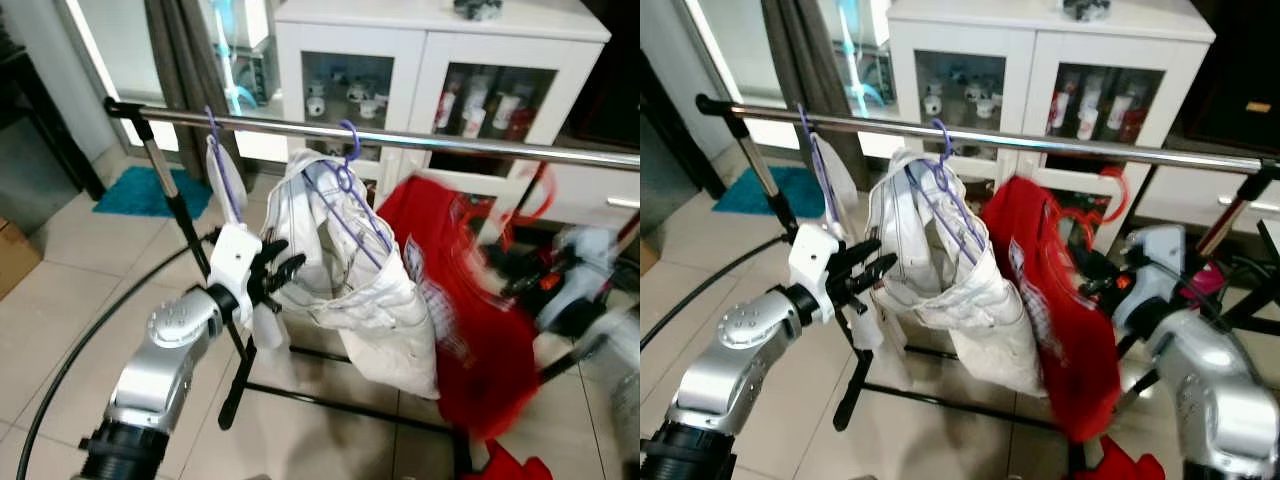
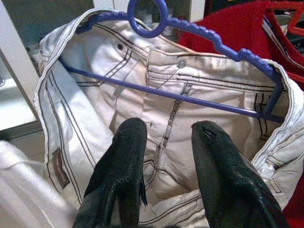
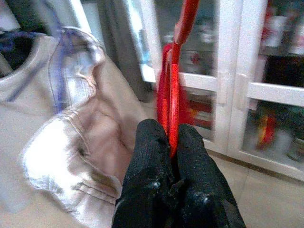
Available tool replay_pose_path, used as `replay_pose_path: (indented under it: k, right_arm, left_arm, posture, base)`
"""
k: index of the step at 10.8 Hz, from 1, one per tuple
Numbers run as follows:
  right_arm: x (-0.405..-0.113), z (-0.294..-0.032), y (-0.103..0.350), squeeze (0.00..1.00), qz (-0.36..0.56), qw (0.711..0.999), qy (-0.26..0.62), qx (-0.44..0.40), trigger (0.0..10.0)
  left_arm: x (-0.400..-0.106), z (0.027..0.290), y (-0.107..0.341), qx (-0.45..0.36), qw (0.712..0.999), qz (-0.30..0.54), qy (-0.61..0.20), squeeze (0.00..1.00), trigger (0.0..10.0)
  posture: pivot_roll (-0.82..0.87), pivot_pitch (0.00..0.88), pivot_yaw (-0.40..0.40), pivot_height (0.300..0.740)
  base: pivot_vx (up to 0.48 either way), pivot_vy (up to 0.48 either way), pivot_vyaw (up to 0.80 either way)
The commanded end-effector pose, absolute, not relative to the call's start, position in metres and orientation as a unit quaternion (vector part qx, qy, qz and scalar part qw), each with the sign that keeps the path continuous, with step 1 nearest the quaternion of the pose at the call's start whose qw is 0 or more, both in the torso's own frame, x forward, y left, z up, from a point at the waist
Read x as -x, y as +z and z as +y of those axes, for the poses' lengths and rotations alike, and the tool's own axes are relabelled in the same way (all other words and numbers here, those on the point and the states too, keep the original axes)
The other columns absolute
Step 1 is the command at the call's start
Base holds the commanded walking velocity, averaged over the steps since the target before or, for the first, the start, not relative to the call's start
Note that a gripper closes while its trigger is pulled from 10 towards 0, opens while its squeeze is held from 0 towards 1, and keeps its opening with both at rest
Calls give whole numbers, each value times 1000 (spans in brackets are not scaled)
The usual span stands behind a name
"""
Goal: Hang hanger
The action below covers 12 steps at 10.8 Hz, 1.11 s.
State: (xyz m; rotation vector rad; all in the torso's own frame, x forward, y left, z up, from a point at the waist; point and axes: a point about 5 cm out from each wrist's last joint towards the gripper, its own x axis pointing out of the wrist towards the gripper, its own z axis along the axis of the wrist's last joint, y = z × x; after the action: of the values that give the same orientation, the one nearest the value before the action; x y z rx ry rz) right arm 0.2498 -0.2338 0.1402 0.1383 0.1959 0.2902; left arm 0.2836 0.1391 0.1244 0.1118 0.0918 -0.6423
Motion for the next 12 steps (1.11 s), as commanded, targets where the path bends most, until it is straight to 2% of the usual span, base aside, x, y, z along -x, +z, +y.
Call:
replay_pose_path:
  k: [1,2,3,5,7,12]
  right_arm:
    - [-248,-225,139,0,84,986,120,-76,10000]
    - [-245,-217,131,0,89,986,109,-92,10000]
    - [-237,-196,111,0,113,984,87,-108,10000]
    - [-229,-182,108,0,121,983,83,-113,10000]
    - [-228,-174,109,0,123,983,78,-109,10000]
    - [-236,-167,115,0,121,984,109,-75,10000]
  left_arm:
    - [-281,138,125,-57,947,47,-313,0,10000]
    - [-279,137,123,-56,947,49,-313,0,10000]
    - [-275,136,121,-51,947,52,-314,0,10000]
    - [-271,137,121,-47,947,52,-312,0,10000]
    - [-268,138,120,-44,948,56,-310,0,10000]
    - [-269,141,121,-45,952,57,-296,0,10000]
  posture:
    - [-169,0,37,740]
    - [-166,0,35,740]
    - [-163,0,30,740]
    - [-166,0,29,740]
    - [-163,0,24,740]
    - [-154,0,7,740]
  base:
    - [0,0,0]
    - [0,0,0]
    - [0,0,0]
    - [-255,0,-716]
    - [-298,0,-794]
    - [-335,0,0]
